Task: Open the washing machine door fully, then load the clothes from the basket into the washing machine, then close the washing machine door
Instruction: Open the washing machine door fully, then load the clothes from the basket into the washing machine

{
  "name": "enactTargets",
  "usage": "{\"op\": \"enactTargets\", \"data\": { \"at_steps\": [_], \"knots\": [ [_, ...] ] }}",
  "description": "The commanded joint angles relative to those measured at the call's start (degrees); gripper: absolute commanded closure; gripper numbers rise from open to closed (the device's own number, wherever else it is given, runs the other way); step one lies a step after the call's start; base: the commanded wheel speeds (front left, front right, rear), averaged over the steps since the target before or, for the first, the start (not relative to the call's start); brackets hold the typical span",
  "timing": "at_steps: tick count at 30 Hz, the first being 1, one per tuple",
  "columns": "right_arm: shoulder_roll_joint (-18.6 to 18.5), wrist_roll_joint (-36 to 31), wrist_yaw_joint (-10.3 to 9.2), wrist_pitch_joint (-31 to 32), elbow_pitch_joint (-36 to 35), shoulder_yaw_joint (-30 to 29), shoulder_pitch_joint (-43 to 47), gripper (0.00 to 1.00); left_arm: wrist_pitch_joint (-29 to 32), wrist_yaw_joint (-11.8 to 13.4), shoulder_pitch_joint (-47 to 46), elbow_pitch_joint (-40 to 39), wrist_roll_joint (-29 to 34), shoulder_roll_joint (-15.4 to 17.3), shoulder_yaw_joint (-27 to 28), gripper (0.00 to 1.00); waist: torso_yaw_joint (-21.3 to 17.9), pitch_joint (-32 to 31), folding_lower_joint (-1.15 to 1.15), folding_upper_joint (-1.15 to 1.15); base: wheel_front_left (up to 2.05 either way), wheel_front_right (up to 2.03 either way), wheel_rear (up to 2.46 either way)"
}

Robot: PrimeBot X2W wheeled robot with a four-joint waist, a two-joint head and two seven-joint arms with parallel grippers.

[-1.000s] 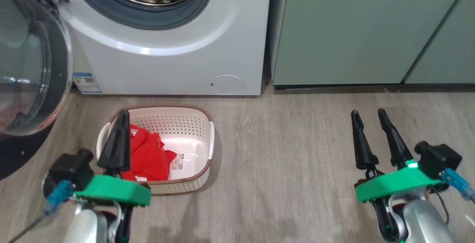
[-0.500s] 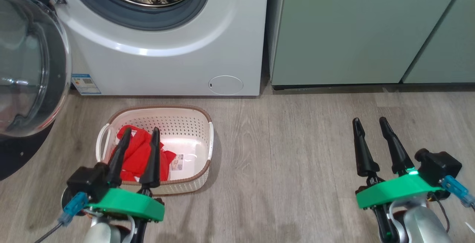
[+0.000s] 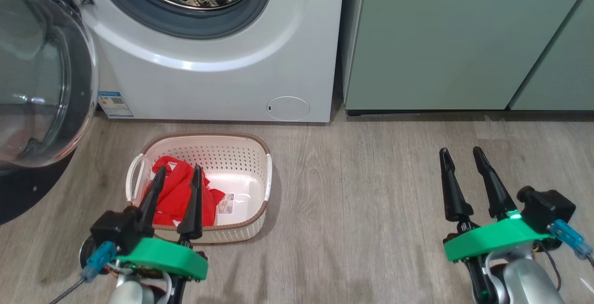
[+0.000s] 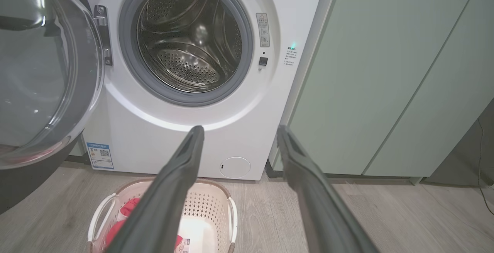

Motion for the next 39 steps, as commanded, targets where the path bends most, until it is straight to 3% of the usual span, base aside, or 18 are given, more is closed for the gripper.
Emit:
{"op": "enactTargets", "data": {
  "at_steps": [1, 30, 39],
  "knots": [
    [0.33, -0.37, 0.0, -0.53, -1.54, 1.51, -1.23, 0.0, -0.28, 0.31, -1.45, -1.45, 0.03, 0.59, 1.63, 0.0, 0.01, -0.05, 0.0, 0.0, 0.0, 0.0, 0.0],
    [0.3, -0.28, 0.0, -0.53, -1.03, 2.36, -1.53, 0.0, -0.28, 0.12, -1.31, -2.04, 1.53, 0.59, 1.16, 0.0, 0.12, -0.72, 0.0, 0.0, 0.0, 0.0, 0.0],
    [0.26, -0.22, 0.0, -0.53, -1.06, 2.61, -1.43, 0.0, -0.28, -0.53, -0.92, -2.04, 0.19, 0.59, 1.68, 0.0, 0.24, -0.68, 0.0, 0.0, 0.99, -0.99, 0.0]
  ]
}}
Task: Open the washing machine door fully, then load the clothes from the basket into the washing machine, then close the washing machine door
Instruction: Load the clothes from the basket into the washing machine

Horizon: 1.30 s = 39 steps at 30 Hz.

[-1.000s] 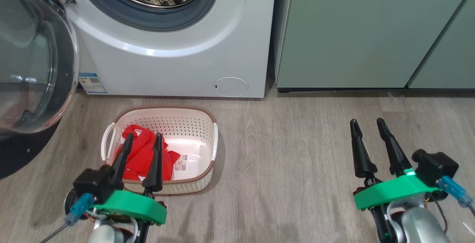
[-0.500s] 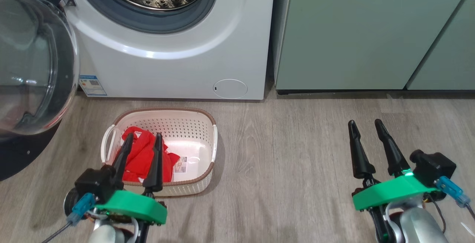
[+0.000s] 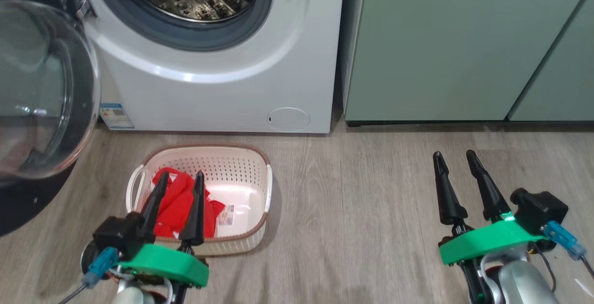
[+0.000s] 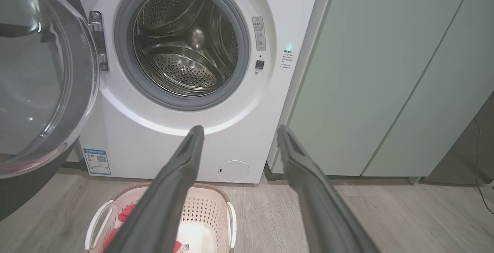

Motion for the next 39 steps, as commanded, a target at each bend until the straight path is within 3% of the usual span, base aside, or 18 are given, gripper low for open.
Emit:
{"op": "enactTargets", "data": {
  "at_steps": [1, 18, 39],
  "knots": [
    [0.18, -0.22, 0.0, -0.53, -1.79, 1.3, -1.47, 0.0, -0.28, 0.02, -1.95, -1.86, -0.35, 0.55, 1.79, 0.0, 0.04, 0.1, 0.0, 0.0, 1.67, -1.67, 0.0],
    [0.22, -0.23, 0.0, -0.53, -1.62, 1.08, -1.68, 0.0, -0.28, 1.73, -2.44, -1.26, 0.39, 0.55, 1.46, 0.0, 0.74, 1.11, 0.0, 0.0, 1.75, -1.75, 0.0],
    [0.23, -0.14, 0.0, -0.54, -1.88, 1.31, -1.73, 0.0, -0.28, 2.37, -2.54, 0.57, -0.56, 0.55, 1.39, 0.0, 1.04, 1.02, 0.0, 0.0, 0.09, -0.09, 0.0]
  ]
}}
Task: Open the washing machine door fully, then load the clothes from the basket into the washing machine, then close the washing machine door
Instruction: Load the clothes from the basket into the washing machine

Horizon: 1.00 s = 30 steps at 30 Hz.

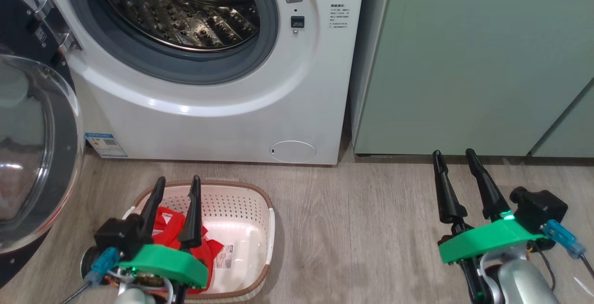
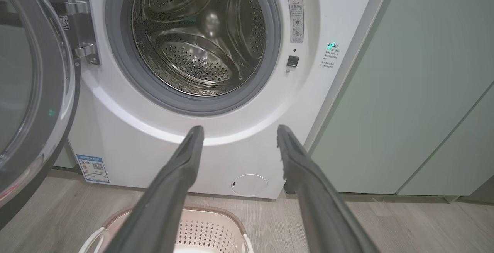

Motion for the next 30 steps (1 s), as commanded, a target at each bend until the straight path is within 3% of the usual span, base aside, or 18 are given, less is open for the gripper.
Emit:
{"op": "enactTargets", "data": {
  "at_steps": [1, 17, 24, 30],
  "knots": [
    [0.22, -0.15, 0.0, -0.54, -1.89, 1.35, -1.51, 0.0, -0.28, 0.29, -2.5, -1.41, -0.16, 0.53, 1.45, 0.0, 0.09, -0.02, 0.0, 0.0, 0.0, 0.0, 0.0],
    [-0.12, -0.23, 0.0, -0.54, -1.92, 2.09, -1.72, 0.0, -0.28, 2.43, -2.9, 4.16, 0.07, 0.53, 0.58, 0.0, 0.64, 2.36, 0.0, 0.0, 0.0, 0.0, 0.0],
    [-0.81, -0.49, 0.0, -0.54, -2.38, 3.32, -3.55, 0.0, -0.28, 4.15, -7.95, 12.38, 1.81, 0.53, 0.52, 0.0, 0.9, 10.23, 0.0, 0.0, 0.0, 0.0, 0.0],
    [-2.36, -1.24, 0.0, -0.54, -2.14, 4.45, -5.91, 0.0, -0.28, 4.18, -15.3, 23.16, 1.66, 0.53, 1.02, 0.0, 1.14, 19.12, 0.0, 0.0, 0.0, 0.0, 0.0]
  ]
}}
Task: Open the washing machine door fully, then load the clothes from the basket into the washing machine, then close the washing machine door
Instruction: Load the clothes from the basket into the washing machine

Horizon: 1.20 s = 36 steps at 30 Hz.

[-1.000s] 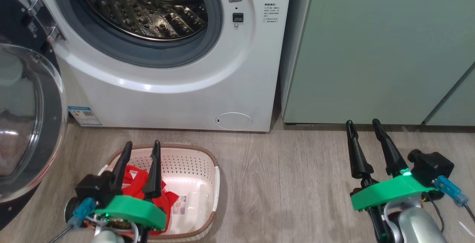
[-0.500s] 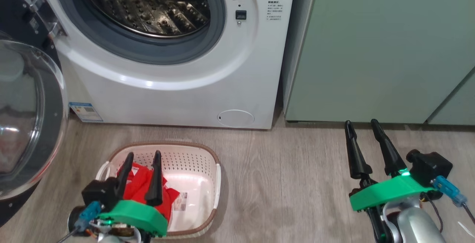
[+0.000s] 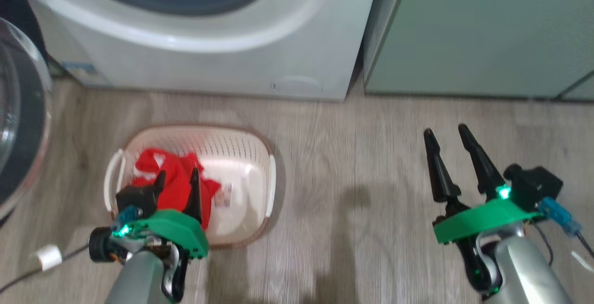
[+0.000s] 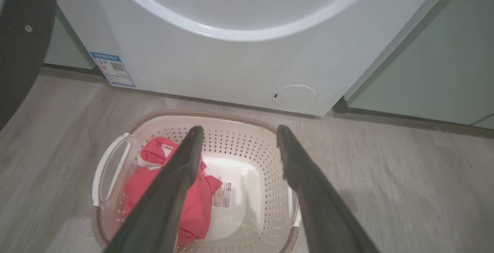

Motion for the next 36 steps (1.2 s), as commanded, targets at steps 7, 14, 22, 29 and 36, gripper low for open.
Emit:
{"op": "enactTargets", "data": {
  "at_steps": [7, 14, 22, 29, 36],
  "knots": [
    [-1.03, -0.98, 0.0, -0.54, -3.06, 2.51, -5.48, 0.0, -0.29, -0.08, -11.32, 14.3, 2.84, 1.25, 3.2, 0.0, -0.93, 14.74, 0.0, 0.0, 0.0, 0.0, 0.0],
    [-0.41, -1.15, 0.0, -0.54, -3.81, 3.48, -8.28, 0.0, -0.29, -0.13, -19.65, 26.73, 3.59, 3.16, 3.83, 0.0, -3.23, 21.85, 0.0, 0.0, 0.0, 0.0, 0.0],
    [1.04, -0.62, 0.0, -0.54, -5.45, 5.32, -11.18, 0.0, 0.33, 1.4, -27.88, 37.96, 1.35, 6.53, 6.28, 0.0, -7.5, 28.65, 0.0, 0.0, 0.0, 0.0, 0.0],
    [2.02, 0.09, 0.0, -0.54, -6.31, 6.31, -12.36, 0.0, 3.72, 4.15, -31.61, 40.35, 0.55, 10.87, 7.13, 0.0, -10.89, 33.45, 0.0, 0.0, 0.0, 0.0, 0.0],
    [2.43, 1.32, 0.0, -0.54, -6.75, 7.51, -13.91, 0.0, 7.54, 5.83, -33.86, 40.96, 0.59, 14.39, 6.78, 0.0, -13.73, 37.3, 0.0, 0.0, 0.0, 0.0, 0.0]
  ]
}}
